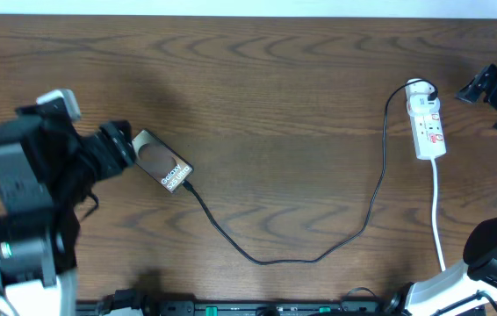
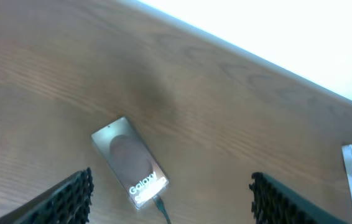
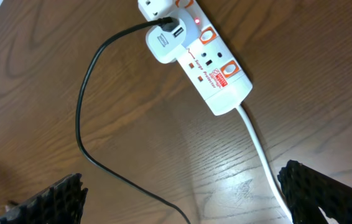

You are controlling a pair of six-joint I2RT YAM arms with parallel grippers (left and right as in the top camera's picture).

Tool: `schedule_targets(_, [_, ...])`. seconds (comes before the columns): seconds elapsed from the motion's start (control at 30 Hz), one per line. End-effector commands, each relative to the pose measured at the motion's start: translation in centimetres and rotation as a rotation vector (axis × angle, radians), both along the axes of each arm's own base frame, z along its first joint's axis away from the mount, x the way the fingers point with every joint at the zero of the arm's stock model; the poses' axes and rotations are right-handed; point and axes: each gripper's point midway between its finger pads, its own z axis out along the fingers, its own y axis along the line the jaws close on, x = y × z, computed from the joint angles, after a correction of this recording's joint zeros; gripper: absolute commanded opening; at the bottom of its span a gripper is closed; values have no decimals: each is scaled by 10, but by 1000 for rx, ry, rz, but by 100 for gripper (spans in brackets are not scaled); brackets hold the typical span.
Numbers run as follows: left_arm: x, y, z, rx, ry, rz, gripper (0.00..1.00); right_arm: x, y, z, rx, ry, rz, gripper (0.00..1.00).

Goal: Plug charger to phone and switch on socket

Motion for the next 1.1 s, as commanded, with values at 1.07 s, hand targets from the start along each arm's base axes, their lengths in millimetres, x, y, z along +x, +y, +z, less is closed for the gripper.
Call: schedule_targets(1.07, [-37,-7,-134,118,-571,30,79,0,-1,3,-4,-6,-12,99])
